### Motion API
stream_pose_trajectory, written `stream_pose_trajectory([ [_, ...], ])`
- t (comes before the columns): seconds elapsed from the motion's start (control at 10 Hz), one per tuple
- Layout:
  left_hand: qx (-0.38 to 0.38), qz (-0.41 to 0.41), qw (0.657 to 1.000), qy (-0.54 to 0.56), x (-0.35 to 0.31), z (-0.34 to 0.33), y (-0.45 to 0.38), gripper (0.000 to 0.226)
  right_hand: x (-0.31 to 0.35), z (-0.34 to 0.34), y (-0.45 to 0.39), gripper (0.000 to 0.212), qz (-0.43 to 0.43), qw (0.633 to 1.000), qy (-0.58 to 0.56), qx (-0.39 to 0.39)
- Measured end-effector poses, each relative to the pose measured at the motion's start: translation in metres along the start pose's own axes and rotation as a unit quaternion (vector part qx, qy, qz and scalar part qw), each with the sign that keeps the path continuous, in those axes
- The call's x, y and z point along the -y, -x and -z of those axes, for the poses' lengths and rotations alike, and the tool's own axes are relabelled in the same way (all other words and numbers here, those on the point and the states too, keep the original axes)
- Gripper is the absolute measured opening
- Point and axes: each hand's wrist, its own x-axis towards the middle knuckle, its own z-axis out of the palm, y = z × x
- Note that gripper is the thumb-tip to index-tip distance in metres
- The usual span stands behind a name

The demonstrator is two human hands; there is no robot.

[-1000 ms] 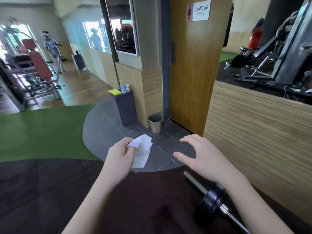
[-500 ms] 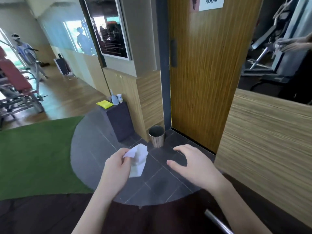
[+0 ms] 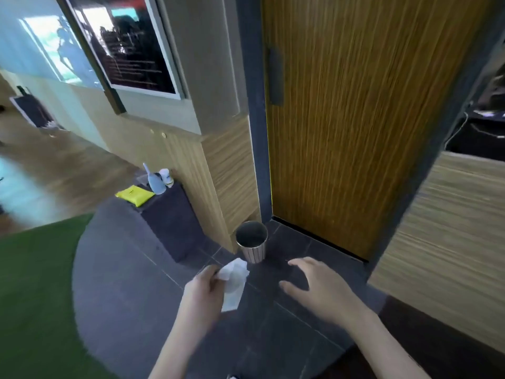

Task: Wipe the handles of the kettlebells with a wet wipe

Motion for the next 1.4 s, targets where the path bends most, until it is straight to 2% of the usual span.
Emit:
stream_pose_trajectory([
  [0.1,0.016,-0.028,0.999,-0.025,0.018,0.014,-0.085,0.016,0.025,-0.008,-0.064,0.07,-0.044,0.999,-0.028,-0.002],
  [0.3,0.079,0.012,0.997,-0.021,0.018,0.025,-0.227,0.022,0.044,-0.013,-0.179,0.068,-0.115,0.99,-0.078,-0.023],
  [0.5,0.109,0.004,0.994,-0.026,0.009,0.01,-0.382,0.02,0.05,-0.008,-0.317,0.063,-0.143,0.985,-0.087,-0.036],
  [0.7,0.13,0.002,0.991,-0.02,-0.01,-0.01,-0.512,0.036,0.047,0.011,-0.424,0.06,-0.17,0.981,-0.09,-0.037],
  [0.8,0.165,-0.025,0.985,-0.05,-0.017,-0.021,-0.568,0.027,0.048,0.024,-0.463,0.06,-0.198,0.975,-0.098,-0.038],
  [0.9,0.173,-0.056,0.98,-0.078,-0.026,-0.034,-0.608,0.032,0.05,0.033,-0.493,0.061,-0.209,0.972,-0.095,-0.047],
  [1.0,0.217,-0.099,0.962,-0.131,-0.026,-0.052,-0.652,0.027,0.054,0.033,-0.526,0.062,-0.225,0.969,-0.087,-0.049],
  [1.1,0.311,-0.128,0.913,-0.232,-0.024,-0.066,-0.692,0.023,0.062,0.032,-0.551,0.063,-0.252,0.962,-0.09,-0.052],
  [1.2,0.344,-0.161,0.882,-0.28,-0.015,-0.069,-0.721,0.016,0.067,0.028,-0.565,0.064,-0.278,0.955,-0.094,-0.044],
  [1.3,0.362,-0.163,0.878,-0.268,-0.006,-0.062,-0.739,0.02,0.072,0.023,-0.572,0.062,-0.289,0.951,-0.094,-0.061],
  [1.4,0.343,-0.152,0.899,-0.225,0.006,-0.056,-0.75,0.024,0.077,0.018,-0.578,0.06,-0.302,0.946,-0.094,-0.074],
])
